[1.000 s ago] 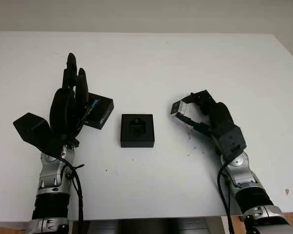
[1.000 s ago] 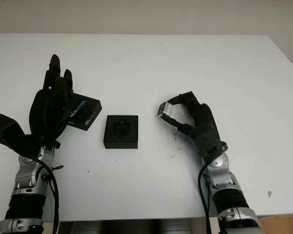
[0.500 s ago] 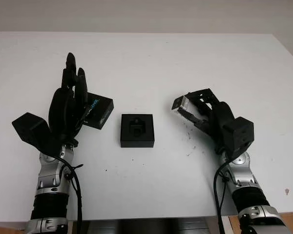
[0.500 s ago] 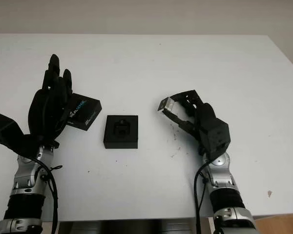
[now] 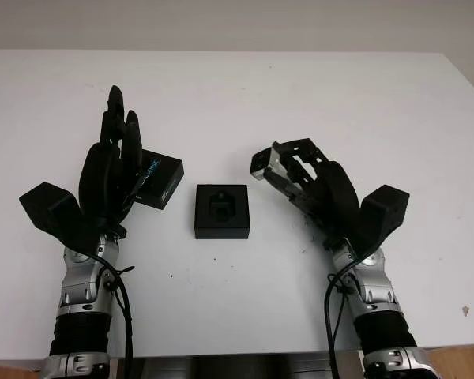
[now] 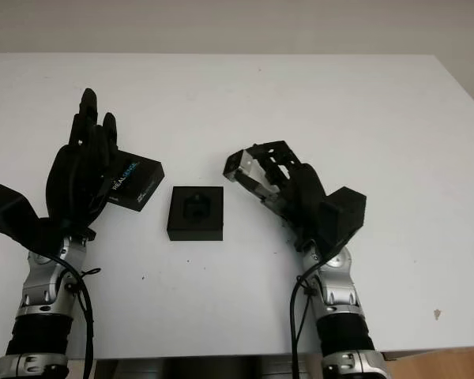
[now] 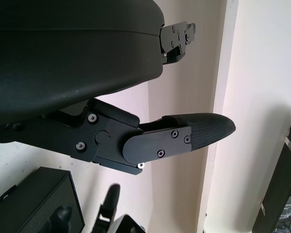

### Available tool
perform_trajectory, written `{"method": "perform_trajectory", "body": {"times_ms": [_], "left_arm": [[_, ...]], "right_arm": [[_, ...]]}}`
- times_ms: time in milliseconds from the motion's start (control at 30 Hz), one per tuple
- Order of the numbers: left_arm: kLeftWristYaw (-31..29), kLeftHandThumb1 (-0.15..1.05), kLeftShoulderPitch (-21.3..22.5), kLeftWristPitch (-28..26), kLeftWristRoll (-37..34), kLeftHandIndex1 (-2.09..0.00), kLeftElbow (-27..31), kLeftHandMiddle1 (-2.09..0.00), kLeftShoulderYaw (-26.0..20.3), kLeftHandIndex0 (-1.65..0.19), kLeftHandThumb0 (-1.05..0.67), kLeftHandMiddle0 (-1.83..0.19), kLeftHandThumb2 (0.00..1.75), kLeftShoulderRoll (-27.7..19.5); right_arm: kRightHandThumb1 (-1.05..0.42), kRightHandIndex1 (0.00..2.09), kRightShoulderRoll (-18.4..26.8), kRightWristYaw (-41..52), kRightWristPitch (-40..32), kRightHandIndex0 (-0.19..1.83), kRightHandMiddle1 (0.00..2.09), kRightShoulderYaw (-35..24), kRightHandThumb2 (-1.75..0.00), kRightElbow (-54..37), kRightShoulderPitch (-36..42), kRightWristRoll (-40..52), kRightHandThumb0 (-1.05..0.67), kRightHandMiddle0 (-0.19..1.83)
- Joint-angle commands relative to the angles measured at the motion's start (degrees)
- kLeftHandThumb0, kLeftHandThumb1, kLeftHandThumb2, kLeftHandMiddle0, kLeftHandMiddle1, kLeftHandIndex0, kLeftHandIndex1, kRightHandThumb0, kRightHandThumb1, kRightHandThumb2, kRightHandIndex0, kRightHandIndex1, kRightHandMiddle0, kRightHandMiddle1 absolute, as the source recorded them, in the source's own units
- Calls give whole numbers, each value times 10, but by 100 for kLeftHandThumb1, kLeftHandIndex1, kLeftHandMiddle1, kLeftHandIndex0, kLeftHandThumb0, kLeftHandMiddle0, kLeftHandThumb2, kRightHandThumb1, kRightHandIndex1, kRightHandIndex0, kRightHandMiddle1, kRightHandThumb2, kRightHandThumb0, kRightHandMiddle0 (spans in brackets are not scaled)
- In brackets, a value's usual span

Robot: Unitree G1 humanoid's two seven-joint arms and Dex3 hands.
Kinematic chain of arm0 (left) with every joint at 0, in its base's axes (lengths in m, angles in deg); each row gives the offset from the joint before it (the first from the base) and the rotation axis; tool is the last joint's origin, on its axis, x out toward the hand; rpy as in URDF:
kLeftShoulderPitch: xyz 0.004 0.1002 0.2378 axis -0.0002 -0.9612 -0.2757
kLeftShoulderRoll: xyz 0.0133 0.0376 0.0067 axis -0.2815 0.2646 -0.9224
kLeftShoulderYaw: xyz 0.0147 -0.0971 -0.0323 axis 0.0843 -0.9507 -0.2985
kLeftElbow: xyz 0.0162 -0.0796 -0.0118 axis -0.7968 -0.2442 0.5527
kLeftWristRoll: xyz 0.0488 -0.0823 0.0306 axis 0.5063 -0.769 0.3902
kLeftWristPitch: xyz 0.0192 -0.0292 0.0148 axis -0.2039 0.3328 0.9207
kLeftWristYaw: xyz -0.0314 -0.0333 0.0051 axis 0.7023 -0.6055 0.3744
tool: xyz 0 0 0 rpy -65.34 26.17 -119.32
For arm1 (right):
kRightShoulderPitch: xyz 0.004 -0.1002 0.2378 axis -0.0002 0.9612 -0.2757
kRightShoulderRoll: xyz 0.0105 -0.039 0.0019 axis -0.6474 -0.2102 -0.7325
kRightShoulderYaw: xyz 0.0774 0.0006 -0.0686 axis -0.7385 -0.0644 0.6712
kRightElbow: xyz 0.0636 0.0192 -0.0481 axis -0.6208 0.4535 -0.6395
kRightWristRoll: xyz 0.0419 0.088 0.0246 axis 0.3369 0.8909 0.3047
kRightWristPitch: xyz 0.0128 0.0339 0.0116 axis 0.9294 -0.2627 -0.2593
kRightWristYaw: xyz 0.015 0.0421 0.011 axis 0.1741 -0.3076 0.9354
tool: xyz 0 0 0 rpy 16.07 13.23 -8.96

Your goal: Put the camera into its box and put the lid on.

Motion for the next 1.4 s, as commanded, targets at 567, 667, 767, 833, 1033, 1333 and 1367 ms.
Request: {"method": "perform_trajectory", "body": {"times_ms": [567, 667, 767, 833, 1033, 1333, 1367], "left_arm": [[6, 105, -7, -2, 5, 0, 16, 0, 5, 19, -71, 19, 57, -1], [9, 105, -7, -7, 6, 0, 20, 0, 5, 19, -72, 19, 57, -1], [9, 105, -7, -4, 6, 0, 20, 0, 5, 19, -72, 19, 57, 0], [7, 105, -7, -6, 0, 0, 20, 0, 3, 19, -72, 19, 57, 1], [8, 105, -7, -7, 1, 0, 19, 0, 5, 19, -71, 19, 57, 0], [6, 105, -9, -5, 2, 0, 20, 0, 5, 19, -71, 19, 57, -2], [6, 105, -9, -5, 3, 0, 19, 0, 5, 19, -71, 19, 57, -2]], "right_arm": [[-105, 16, -25, 35, 34, 15, 182, 48, -6, 78, -46, -54, -46, 28], [-105, 22, -21, 38, 41, 12, 185, 51, -7, 87, -46, -65, -46, 25], [-105, 67, -14, 36, 58, -11, 183, 54, -8, 97, -45, -81, -47, 26], [-105, 80, -10, 35, 62, -18, 182, 52, -7, 99, -43, -87, -48, 27], [-105, 85, 0, 38, 61, -19, 183, 47, -8, 95, -35, -91, -46, 24], [-105, 72, 9, 43, 57, -13, 182, 41, -9, 83, -28, -86, -46, 21], [-105, 70, 10, 42, 57, -11, 182, 41, -9, 81, -27, -87, -46, 21]]}}
